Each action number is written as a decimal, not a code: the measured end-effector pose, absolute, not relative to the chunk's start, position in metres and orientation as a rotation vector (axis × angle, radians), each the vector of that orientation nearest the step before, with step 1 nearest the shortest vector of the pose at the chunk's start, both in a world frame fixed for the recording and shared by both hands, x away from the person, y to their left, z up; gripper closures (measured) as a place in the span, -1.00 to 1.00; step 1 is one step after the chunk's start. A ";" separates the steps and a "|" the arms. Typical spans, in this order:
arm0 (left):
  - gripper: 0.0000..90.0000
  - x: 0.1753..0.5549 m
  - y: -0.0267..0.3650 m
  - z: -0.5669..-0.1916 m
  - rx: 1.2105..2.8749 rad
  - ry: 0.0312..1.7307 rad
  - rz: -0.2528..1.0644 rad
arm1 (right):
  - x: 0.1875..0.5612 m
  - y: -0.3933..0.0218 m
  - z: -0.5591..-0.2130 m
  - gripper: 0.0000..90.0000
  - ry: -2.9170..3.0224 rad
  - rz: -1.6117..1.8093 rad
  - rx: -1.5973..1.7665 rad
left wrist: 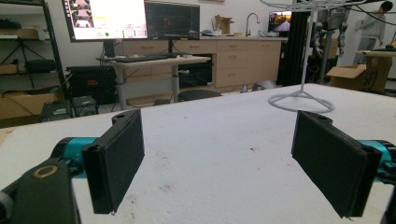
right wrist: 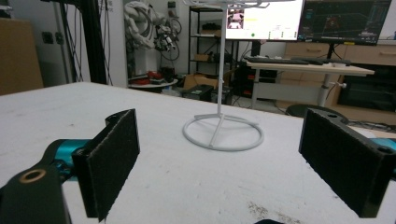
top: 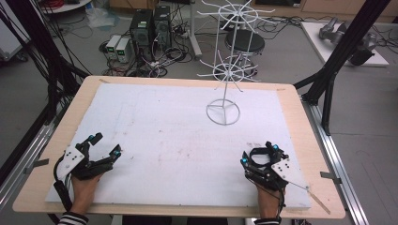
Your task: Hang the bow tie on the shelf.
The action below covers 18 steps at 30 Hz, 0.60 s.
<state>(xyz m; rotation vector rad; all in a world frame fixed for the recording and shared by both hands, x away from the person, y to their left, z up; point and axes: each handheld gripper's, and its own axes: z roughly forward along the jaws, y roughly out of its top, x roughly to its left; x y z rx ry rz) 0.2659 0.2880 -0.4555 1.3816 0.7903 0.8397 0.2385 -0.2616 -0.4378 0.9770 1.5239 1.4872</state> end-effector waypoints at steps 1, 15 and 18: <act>-0.61 0.266 0.288 -0.455 1.381 0.790 0.843 | 0.238 -0.262 -0.437 -0.75 1.528 1.493 0.984; -0.61 0.266 0.288 -0.455 1.382 0.796 0.839 | 0.238 -0.270 -0.418 -0.75 1.593 1.459 1.036; -0.61 0.266 0.288 -0.455 1.384 0.795 0.839 | 0.237 -0.276 -0.413 -0.75 1.601 1.424 1.045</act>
